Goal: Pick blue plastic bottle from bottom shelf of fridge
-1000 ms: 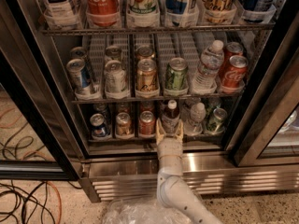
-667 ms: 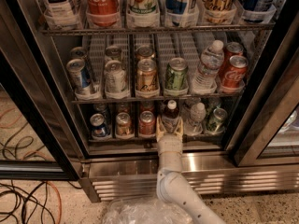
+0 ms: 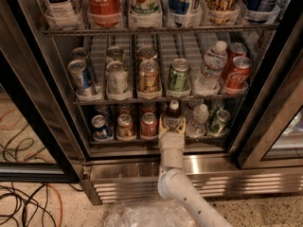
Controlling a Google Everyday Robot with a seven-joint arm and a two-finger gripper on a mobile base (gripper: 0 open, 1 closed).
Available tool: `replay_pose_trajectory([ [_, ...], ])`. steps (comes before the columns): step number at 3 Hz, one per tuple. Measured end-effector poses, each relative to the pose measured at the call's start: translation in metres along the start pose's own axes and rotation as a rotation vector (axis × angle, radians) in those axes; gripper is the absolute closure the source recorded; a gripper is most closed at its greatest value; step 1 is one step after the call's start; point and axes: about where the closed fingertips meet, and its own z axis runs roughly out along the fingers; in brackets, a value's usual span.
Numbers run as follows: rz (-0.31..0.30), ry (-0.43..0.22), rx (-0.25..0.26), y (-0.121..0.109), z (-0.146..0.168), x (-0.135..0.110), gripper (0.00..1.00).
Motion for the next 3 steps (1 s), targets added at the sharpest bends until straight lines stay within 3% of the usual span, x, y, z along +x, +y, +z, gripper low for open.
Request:
replay_pose_trajectory([
  [2,0.0,0.0,0.0,0.0,0.0,0.0,0.93],
  [3,0.0,0.0,0.0,0.0,0.0,0.0,1.0],
])
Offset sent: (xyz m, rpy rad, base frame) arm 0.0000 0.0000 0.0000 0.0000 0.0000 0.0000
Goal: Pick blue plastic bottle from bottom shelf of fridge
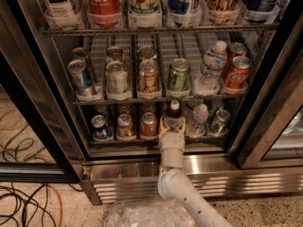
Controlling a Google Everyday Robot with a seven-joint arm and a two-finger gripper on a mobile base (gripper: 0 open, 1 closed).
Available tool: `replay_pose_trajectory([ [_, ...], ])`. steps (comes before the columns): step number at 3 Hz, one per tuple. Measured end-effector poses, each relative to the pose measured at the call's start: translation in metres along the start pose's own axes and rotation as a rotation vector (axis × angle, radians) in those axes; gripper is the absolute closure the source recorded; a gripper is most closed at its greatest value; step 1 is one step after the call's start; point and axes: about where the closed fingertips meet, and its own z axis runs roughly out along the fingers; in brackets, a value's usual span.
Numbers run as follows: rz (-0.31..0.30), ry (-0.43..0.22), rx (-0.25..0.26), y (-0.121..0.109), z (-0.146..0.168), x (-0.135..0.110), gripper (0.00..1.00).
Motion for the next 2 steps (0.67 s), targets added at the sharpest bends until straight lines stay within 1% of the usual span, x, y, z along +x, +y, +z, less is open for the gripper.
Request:
replay_pose_trajectory([
  [1,-0.003,-0.002,0.0,0.0,0.0,-0.001,1.0],
  [2,-0.026,-0.033,-0.018,0.0,-0.002,-0.012,1.0],
])
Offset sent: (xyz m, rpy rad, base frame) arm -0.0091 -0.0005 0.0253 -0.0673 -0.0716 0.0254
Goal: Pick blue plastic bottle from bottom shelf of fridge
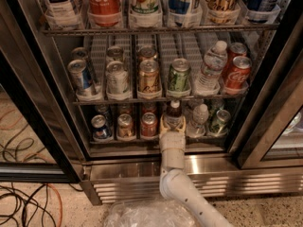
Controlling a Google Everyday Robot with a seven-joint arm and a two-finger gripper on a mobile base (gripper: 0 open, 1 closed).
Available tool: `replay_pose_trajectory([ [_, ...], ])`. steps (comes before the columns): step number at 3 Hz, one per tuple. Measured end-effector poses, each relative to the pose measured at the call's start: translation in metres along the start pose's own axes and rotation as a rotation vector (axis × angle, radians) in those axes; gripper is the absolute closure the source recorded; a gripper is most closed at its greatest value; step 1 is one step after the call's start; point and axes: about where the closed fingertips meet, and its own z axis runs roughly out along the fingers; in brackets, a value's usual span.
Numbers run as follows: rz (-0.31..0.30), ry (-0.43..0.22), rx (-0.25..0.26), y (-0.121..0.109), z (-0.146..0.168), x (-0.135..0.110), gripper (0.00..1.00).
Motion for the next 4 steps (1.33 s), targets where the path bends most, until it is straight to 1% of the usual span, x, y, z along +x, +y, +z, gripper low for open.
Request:
replay_pose_trajectory([
  [1,-0.019,-0.032,-0.022,0.0,-0.003,-0.015,1.0],
  [3,-0.038,-0.044,-0.027,-0.001,-0.009,-0.012,1.0],
  [4,-0.022,0.002,-0.013,0.005,-0.014,0.005,1.0],
])
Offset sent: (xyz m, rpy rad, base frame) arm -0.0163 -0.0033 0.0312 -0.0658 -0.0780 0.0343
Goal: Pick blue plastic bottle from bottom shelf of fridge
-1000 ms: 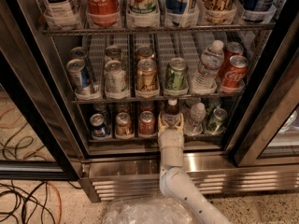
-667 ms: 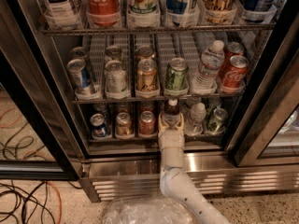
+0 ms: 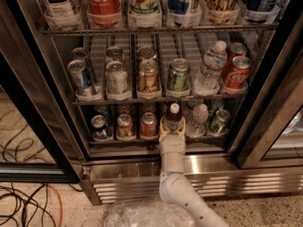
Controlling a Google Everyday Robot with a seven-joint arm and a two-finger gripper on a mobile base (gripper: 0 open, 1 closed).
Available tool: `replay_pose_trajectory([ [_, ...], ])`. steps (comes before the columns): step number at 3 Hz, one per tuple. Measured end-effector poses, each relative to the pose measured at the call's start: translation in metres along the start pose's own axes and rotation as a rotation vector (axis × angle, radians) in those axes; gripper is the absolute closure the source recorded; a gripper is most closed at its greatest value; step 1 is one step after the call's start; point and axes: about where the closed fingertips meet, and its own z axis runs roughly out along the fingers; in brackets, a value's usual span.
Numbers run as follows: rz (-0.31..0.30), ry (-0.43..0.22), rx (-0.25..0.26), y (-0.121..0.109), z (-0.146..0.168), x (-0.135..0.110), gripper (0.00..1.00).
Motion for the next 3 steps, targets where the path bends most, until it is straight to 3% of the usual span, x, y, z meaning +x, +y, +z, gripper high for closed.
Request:
replay_pose_trajectory([
  [1,0.025,0.015,0.009,0.002,0.0,0.009,1.0],
  [3,0.04,-0.047,0.017,0.003,-0.001,-0.002,1.0],
])
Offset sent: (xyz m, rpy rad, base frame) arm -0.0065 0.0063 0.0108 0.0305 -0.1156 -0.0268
